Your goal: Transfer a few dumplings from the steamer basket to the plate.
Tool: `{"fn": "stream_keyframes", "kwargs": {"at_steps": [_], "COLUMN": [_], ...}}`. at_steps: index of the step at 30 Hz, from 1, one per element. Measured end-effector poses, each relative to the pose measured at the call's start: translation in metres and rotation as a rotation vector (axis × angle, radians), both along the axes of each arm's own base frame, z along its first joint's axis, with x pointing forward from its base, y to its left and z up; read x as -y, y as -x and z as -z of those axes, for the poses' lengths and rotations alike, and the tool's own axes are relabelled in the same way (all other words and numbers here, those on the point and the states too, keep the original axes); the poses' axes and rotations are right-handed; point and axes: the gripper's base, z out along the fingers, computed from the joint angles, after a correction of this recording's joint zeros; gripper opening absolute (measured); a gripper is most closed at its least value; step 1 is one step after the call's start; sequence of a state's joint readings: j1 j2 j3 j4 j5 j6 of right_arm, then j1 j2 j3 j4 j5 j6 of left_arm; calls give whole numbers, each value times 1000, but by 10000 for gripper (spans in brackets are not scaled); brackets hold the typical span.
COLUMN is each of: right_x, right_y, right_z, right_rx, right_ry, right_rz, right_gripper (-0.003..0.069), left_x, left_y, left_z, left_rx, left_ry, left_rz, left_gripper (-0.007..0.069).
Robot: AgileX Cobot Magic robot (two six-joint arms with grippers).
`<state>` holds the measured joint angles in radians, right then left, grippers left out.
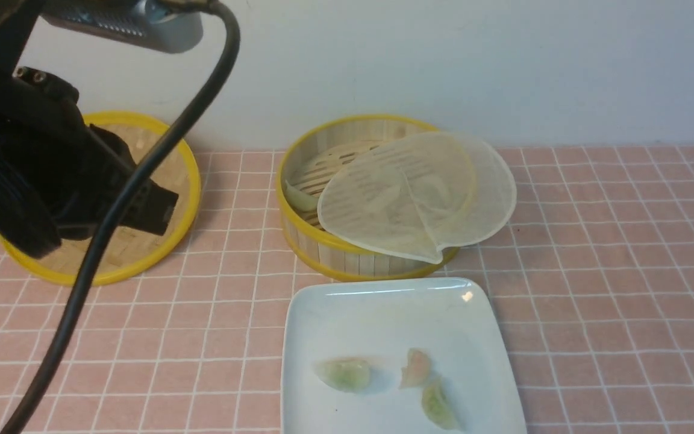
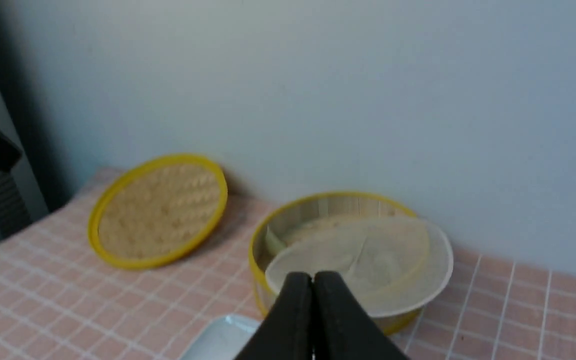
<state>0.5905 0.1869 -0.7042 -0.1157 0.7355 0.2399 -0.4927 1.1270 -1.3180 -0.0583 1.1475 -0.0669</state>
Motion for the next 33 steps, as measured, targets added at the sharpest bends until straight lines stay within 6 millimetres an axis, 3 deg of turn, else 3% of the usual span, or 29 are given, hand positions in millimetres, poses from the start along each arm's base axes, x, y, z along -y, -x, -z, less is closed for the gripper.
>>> {"fn": "stream_keyframes", "kwargs": {"at_steps": [4, 10, 16, 23, 33], "right_x": [15, 16, 16, 16, 16], "right_y": [17, 12, 12, 12, 12], "right_z": [31, 38, 37, 37, 37], "right_rx": [88, 60, 77, 79, 79], "right_ry": [-135, -186, -194, -192, -192], "right_rz": [35, 71, 70, 72, 72], "right_gripper": [-14, -14, -14, -14, -14], "left_x": [1, 2, -23, -53, -70], "left_y": [-1, 3, 49, 100, 129], "left_z": [-1, -1, 6, 36, 63], "left_rx": [11, 73, 233, 547, 693], "left_ry": [10, 44, 139, 318, 404], "left_rz": [2, 33, 27, -5, -16], "left_gripper": [-6, -6, -6, -6, -6]}}
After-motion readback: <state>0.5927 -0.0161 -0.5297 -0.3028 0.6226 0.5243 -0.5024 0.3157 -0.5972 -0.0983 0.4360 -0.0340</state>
